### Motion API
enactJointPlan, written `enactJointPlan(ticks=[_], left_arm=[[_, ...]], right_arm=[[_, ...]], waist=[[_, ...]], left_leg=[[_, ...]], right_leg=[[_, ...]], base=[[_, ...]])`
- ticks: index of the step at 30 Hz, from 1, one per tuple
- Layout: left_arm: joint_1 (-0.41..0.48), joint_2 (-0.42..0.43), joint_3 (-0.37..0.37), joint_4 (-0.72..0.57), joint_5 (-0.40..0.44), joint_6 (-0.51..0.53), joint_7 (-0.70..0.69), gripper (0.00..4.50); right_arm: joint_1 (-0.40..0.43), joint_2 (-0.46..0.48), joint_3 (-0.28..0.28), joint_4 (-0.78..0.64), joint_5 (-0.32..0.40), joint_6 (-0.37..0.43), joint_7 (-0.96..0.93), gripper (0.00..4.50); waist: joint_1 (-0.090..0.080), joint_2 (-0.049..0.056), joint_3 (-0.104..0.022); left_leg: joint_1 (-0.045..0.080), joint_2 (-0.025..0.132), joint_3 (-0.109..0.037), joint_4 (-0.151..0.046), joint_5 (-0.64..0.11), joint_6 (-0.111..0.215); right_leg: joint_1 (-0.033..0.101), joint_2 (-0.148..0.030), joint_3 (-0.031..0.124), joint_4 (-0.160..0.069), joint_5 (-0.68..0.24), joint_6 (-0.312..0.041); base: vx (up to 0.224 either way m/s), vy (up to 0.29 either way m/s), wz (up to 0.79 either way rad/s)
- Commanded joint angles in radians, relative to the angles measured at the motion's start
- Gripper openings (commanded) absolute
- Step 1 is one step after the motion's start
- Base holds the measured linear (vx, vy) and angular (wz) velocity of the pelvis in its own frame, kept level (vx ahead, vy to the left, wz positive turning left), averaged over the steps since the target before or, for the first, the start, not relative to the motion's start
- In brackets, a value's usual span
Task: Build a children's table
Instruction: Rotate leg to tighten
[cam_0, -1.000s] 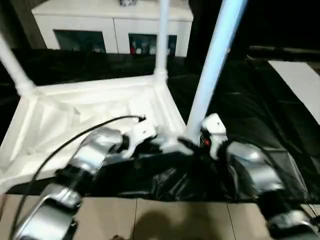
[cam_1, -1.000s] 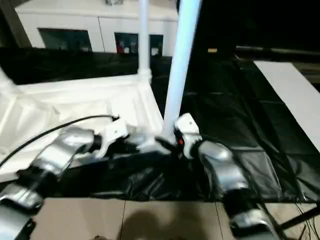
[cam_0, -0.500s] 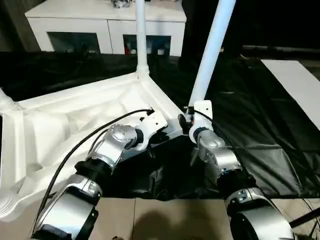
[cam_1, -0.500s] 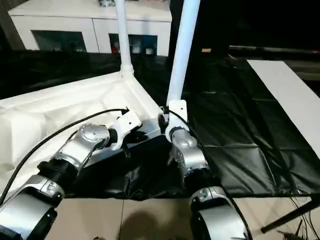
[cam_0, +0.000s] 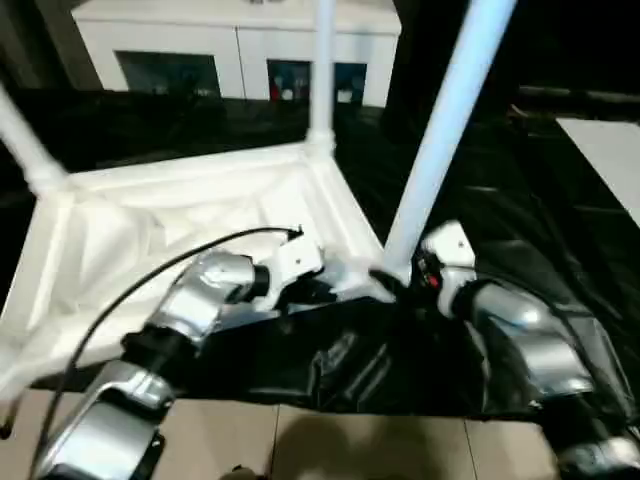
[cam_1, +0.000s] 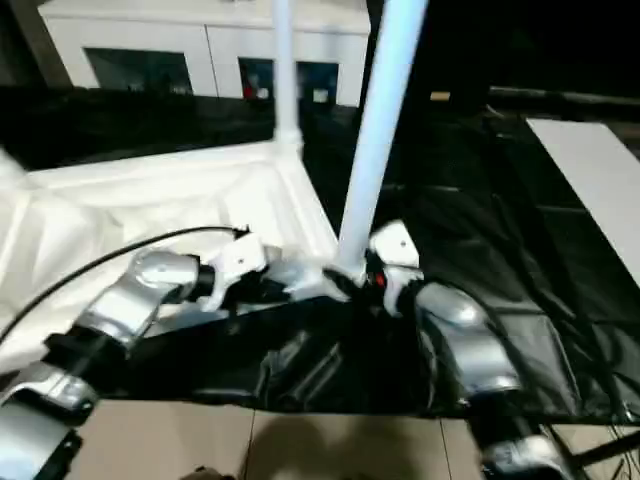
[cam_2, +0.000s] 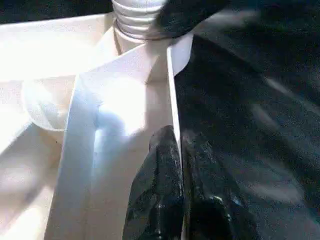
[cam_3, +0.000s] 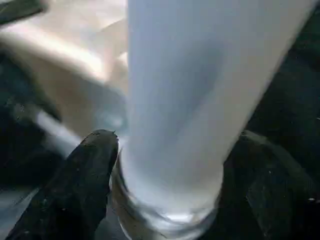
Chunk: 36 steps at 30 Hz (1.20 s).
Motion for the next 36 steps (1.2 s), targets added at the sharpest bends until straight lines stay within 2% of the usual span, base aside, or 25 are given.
enactJointPlan(ticks=[1, 3, 5, 6, 8, 9, 10, 13, 14, 16, 18, 22, 24, 29, 32, 33, 34, 35, 36], left_arm=[[0.023, 0.021, -0.053, -0.049, 0.001, 0.013, -0.101, 0.00], [0.033, 0.034, -0.057, -0.079, -0.007, 0.037, -0.126, 0.00], [0.035, 0.039, -0.056, -0.082, -0.004, 0.037, -0.123, 0.00], [0.036, 0.041, -0.057, -0.084, -0.004, 0.040, -0.124, 0.00], [0.037, 0.042, -0.057, -0.086, -0.003, 0.040, -0.124, 0.00], [0.039, 0.044, -0.052, -0.086, -0.002, 0.037, -0.119, 0.00], [0.039, 0.044, -0.051, -0.086, -0.001, 0.036, -0.118, 0.00], [0.040, 0.048, -0.050, -0.088, -0.001, 0.035, -0.117, 0.00], [0.042, 0.050, -0.049, -0.097, -0.002, 0.042, -0.119, 0.00], [0.047, 0.054, -0.049, -0.111, -0.002, 0.053, -0.121, 0.00], [0.049, 0.055, -0.048, -0.116, -0.002, 0.056, -0.120, 0.00], [0.050, 0.060, -0.046, -0.116, -0.002, 0.056, -0.120, 0.00], [0.051, 0.062, -0.047, -0.115, -0.001, 0.056, -0.119, 0.00], [0.055, 0.064, -0.049, -0.124, -0.001, 0.064, -0.120, 0.00], [0.055, 0.064, -0.051, -0.121, 0.007, 0.062, -0.111, 0.00], [0.046, 0.045, -0.040, -0.099, 0.012, 0.064, -0.068, 0.00], [0.045, 0.042, -0.038, -0.095, 0.013, 0.064, -0.062, 0.00], [0.041, 0.035, -0.034, -0.088, 0.013, 0.063, -0.048, 0.00], [0.019, -0.002, -0.021, -0.041, 0.023, 0.068, 0.017, 0.00]], right_arm=[[0.016, -0.053, 0.000, -0.040, 0.026, -0.007, 0.106, 3.83], [0.016, -0.092, 0.009, -0.058, 0.040, 0.011, 0.178, 3.83], [0.011, -0.106, 0.017, -0.060, 0.043, 0.014, 0.201, 3.83], [0.009, -0.112, 0.022, -0.060, 0.044, 0.014, 0.212, 3.83], [0.005, -0.115, 0.026, -0.057, 0.043, 0.011, 0.218, 3.83], [-0.011, -0.106, 0.025, -0.032, 0.032, -0.002, 0.216, 3.83], [-0.014, -0.103, 0.024, -0.026, 0.032, -0.002, 0.216, 3.83], [-0.025, -0.096, 0.025, -0.010, 0.033, 0.001, 0.232, 3.83], [-0.025, -0.100, 0.031, -0.006, 0.024, -0.001, 0.238, 3.67], [-0.027, -0.096, 0.030, 0.008, 0.020, -0.002, 0.243, 3.67], [-0.029, -0.092, 0.028, 0.013, 0.022, -0.001, 0.245, 3.39], [-0.036, -0.084, 0.024, 0.030, 0.019, -0.008, 0.242, 3.22], [-0.036, -0.081, 0.023, 0.036, 0.020, -0.009, 0.247, 2.88], [-0.031, -0.078, 0.022, 0.039, 0.023, -0.010, 0.253, 2.69], [-0.031, -0.068, 0.017, 0.058, -0.001, -0.023, 0.212, 2.67], [-0.060, -0.027, -0.009, 0.123, -0.052, -0.038, 0.055, 2.66], [-0.065, -0.021, -0.013, 0.132, -0.058, -0.037, 0.030, 2.66], [-0.075, -0.007, -0.022, 0.153, -0.073, -0.034, -0.026, 2.66], [-0.104, 0.063, -0.059, 0.196, -0.099, 0.025, -0.230, 2.65]], waist=[[0.001, 0.003, -0.069], [-0.001, 0.003, -0.064], [-0.003, 0.004, -0.059], [-0.002, 0.002, -0.058], [-0.004, 0.001, -0.057], [-0.003, -0.005, -0.058], [-0.005, -0.005, -0.058], [-0.006, -0.005, -0.060], [-0.006, -0.008, -0.061], [-0.006, -0.006, -0.062], [-0.006, -0.006, -0.063], [-0.006, -0.005, -0.062], [-0.007, -0.006, -0.061], [-0.008, -0.006, -0.062], [-0.009, -0.004, -0.063], [-0.012, -0.007, -0.061], [-0.018, -0.006, -0.059], [-0.022, -0.005, -0.059], [-0.035, -0.006, -0.056]], left_leg=[[0.021, 0.047, -0.018, -0.069, -0.206, 0.095], [0.021, 0.048, -0.019, -0.075, -0.249, 0.077], [0.026, 0.047, -0.019, -0.077, -0.298, 0.054], [0.032, 0.047, -0.018, -0.077, -0.327, 0.035], [0.031, 0.046, -0.020, -0.078, -0.330, 0.030], [0.028, 0.045, -0.021, -0.078, -0.323, 0.030], [0.025, 0.045, -0.022, -0.078, -0.316, 0.030], [0.023, 0.045, -0.023, -0.078, -0.297, 0.032], [0.021, 0.045, -0.023, -0.078, -0.290, 0.034], [0.020, 0.046, -0.023, -0.077, -0.268, 0.042], [0.018, 0.045, -0.021, -0.075, -0.248, 0.050], [0.020, 0.044, -0.021, -0.075, -0.260, 0.050], [0.020, 0.044, -0.021, -0.076, -0.274, 0.043], [0.019, 0.045, -0.022, -0.076, -0.262, 0.044], [0.019, 0.044, -0.021, -0.075, -0.263, 0.044], [0.018, 0.044, -0.021, -0.076, -0.271, 0.039], [0.018, 0.040, -0.021, -0.077, -0.280, 0.028], [0.017, 0.039, -0.024, -0.079, -0.290, 0.021], [0.018, 0.036, -0.025, -0.079, -0.315, 0.002]], right_leg=[[0.057, -0.055, 0.046, -0.058, -0.060, -0.279], [0.055, -0.054, 0.045, -0.065, -0.140, -0.268], [0.047, -0.054, 0.045, -0.075, -0.226, -0.251], [0.042, -0.055, 0.047, -0.082, -0.284, -0.234], [0.042, -0.055, 0.048, -0.085, -0.306, -0.224], [0.043, -0.057, 0.047, -0.084, -0.324, -0.214], [0.043, -0.057, 0.047, -0.085, -0.337, -0.204], [0.043, -0.056, 0.046, -0.084, -0.325, -0.198], [0.044, -0.056, 0.046, -0.083, -0.315, -0.199], [0.045, -0.056, 0.045, -0.077, -0.276, -0.212], [0.046, -0.054, 0.045, -0.074, -0.240, -0.223], [0.045, -0.055, 0.045, -0.077, -0.266, -0.220], [0.045, -0.056, 0.045, -0.080, -0.297, -0.211], [0.046, -0.055, 0.045, -0.077, -0.279, -0.210], [0.045, -0.055, 0.045, -0.077, -0.270, -0.217], [0.043, -0.055, 0.045, -0.078, -0.285, -0.214], [0.040, -0.053, 0.044, -0.081, -0.311, -0.210], [0.043, -0.055, 0.042, -0.081, -0.336, -0.203], [0.038, -0.053, 0.041, -0.088, -0.393, -0.185]], base=[[0.000, 0.000, 0.00], [0.000, 0.000, 0.00], [0.000, 0.000, 0.00], [0.000, 0.000, 0.00], [0.000, 0.000, 0.00], [0.000, 0.000, 0.00], [0.000, 0.000, 0.00], [0.000, 0.000, 0.00], [0.000, 0.000, 0.00], [0.000, 0.000, 0.00], [0.000, 0.000, 0.00], [0.000, 0.000, 0.00], [0.000, 0.000, 0.00], [0.000, 0.000, 0.00], [0.000, 0.000, 0.00], [0.000, 0.000, 0.00], [0.000, 0.000, 0.00], [0.000, 0.000, 0.00], [0.000, 0.000, 0.00]])
